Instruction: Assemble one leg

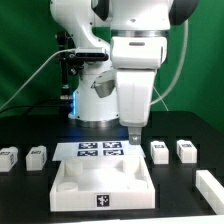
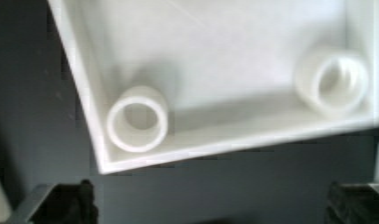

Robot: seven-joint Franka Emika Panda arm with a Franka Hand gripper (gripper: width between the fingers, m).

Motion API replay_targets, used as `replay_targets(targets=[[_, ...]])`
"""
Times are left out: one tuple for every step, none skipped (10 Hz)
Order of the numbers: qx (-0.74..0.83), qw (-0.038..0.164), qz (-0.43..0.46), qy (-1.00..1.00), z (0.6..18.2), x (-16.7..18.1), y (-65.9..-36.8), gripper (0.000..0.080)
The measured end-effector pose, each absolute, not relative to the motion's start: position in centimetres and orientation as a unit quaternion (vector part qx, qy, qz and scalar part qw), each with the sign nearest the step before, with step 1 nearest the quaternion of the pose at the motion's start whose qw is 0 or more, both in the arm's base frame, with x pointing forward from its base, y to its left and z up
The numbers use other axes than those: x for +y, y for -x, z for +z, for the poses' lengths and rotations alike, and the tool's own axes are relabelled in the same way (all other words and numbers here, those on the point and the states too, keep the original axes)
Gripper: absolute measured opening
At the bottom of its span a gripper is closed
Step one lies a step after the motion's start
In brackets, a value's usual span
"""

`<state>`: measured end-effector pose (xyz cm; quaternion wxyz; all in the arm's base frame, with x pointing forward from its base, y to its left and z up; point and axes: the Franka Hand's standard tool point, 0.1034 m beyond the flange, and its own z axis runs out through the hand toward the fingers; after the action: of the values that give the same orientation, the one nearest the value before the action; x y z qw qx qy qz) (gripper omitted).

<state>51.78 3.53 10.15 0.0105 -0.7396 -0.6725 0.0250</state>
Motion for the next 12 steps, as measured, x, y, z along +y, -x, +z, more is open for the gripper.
replay_targets(targets=[[-0.708, 0.011, 0.023, 0.706, 10.0, 3.1, -51.3, 0.065], [-0.711, 0.011, 0.023, 0.702, 10.0, 3.1, -51.4, 0.065], [-0.742, 0.01, 0.024, 0.67, 10.0, 3.0, -51.4, 0.065], [-0.734, 0.01, 0.025, 0.679, 9.9, 3.0, -51.4, 0.065], [-0.734, 0.01, 0.025, 0.679, 9.9, 2.9, -51.4, 0.065], [-0.732, 0.01, 0.022, 0.681, 9.7, 2.6, -51.0, 0.065], [-0.726, 0.014, 0.021, 0.687, 8.7, 1.7, -49.1, 0.065], [-0.727, 0.018, 0.022, 0.686, 7.5, 0.5, -46.3, 0.065], [-0.73, 0.023, 0.022, 0.682, 6.2, -0.5, -43.9, 0.065], [-0.728, 0.023, 0.018, 0.685, 5.2, -0.8, -42.9, 0.065], [-0.726, 0.026, 0.015, 0.687, 3.7, -0.9, -41.8, 0.065], [-0.724, 0.031, 0.014, 0.689, 2.4, -0.9, -41.2, 0.065]])
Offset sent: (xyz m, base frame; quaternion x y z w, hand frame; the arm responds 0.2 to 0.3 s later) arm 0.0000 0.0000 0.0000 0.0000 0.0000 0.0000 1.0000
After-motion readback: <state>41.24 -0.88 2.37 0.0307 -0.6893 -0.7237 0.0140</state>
